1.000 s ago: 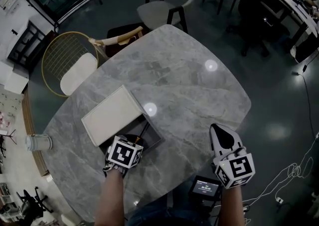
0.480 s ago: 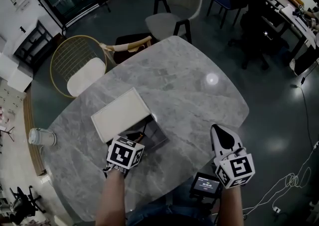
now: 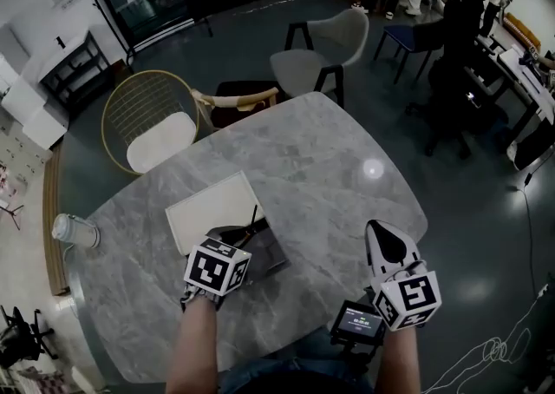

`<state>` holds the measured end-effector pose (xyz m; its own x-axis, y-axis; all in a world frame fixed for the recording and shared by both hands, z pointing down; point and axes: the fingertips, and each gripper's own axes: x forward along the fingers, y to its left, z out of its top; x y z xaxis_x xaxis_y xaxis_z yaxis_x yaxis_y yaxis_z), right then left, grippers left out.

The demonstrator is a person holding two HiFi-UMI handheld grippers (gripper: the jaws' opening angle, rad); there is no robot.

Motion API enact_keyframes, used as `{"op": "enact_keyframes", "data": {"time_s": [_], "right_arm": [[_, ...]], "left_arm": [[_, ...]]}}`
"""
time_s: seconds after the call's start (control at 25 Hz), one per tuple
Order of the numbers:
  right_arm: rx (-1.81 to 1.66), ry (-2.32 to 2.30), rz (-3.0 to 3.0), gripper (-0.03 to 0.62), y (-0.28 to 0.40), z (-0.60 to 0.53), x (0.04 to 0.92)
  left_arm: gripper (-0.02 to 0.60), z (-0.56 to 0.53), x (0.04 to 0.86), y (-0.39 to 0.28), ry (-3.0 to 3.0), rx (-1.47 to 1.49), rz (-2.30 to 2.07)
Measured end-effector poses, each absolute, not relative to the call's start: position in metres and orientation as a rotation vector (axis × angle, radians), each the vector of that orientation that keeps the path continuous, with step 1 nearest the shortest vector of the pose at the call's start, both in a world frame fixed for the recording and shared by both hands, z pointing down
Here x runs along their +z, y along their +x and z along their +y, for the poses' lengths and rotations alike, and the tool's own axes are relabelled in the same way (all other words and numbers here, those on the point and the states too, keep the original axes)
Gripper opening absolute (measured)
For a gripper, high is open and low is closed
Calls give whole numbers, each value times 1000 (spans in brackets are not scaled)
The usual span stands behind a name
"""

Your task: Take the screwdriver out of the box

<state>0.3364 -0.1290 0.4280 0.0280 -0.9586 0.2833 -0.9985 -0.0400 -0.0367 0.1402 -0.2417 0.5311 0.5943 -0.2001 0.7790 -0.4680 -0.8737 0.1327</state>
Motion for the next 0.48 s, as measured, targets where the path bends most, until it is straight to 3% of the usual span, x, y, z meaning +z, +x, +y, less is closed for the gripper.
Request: {"op": "enact_keyframes", "data": {"time_s": [0.48], "right_arm": [[273, 1950, -2215, 25, 359, -184, 410]], "left_arm": [[84, -277, 488, 141, 2528, 905, -900]]}}
